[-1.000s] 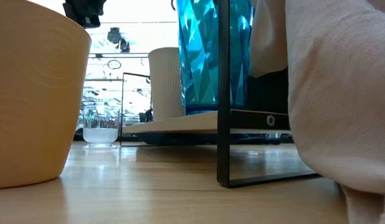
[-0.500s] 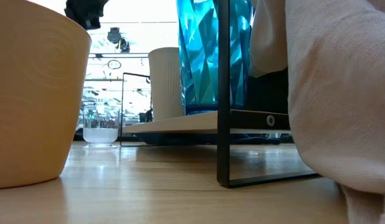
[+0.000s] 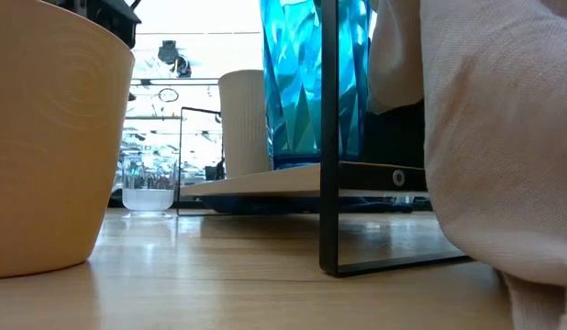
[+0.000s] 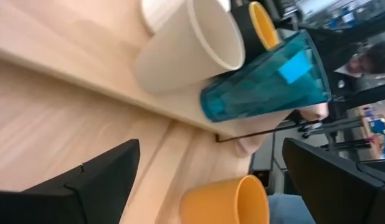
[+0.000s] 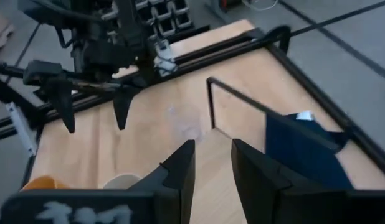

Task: Stack small to large cups/mugs on shelf
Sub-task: Put the yellow cup on the shelf

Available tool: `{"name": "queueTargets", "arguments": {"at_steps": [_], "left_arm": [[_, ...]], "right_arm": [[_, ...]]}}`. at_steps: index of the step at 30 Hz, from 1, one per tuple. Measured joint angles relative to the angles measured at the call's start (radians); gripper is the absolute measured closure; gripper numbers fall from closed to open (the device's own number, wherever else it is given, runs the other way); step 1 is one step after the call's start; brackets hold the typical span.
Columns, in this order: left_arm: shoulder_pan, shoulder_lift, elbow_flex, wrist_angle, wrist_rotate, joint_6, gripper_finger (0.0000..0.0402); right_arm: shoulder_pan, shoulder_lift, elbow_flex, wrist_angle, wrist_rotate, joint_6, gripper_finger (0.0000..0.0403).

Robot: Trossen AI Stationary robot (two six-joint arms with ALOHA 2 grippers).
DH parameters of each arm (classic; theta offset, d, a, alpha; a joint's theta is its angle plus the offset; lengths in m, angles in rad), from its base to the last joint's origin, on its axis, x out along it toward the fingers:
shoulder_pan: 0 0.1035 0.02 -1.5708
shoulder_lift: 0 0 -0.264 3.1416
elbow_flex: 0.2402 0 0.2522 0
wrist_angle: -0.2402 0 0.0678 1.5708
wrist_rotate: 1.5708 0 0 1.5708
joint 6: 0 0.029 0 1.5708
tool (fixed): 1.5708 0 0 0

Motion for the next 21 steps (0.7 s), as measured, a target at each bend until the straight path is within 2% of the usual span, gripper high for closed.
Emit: {"name": "queueTargets", "arguments": {"at_steps": [12, 16, 21], "left_arm": [[0.066, -0.051, 0.0, -0.134, 0.063, -0.029, 0.0009], [0.081, -0.051, 0.0, -0.09, 0.111, -0.05, 0.0009], [0.082, -0.051, 0.0, -0.059, 0.112, -0.048, 0.0009]], "right_arm": [[-0.017, -0.008, 0.0, -0.009, 0.011, -0.011, 0.0307], [-0.021, -0.008, 0.0, -0.013, 0.011, -0.006, 0.0307], [-0.021, -0.008, 0.0, -0.038, 0.011, -0.01, 0.0307]]}}
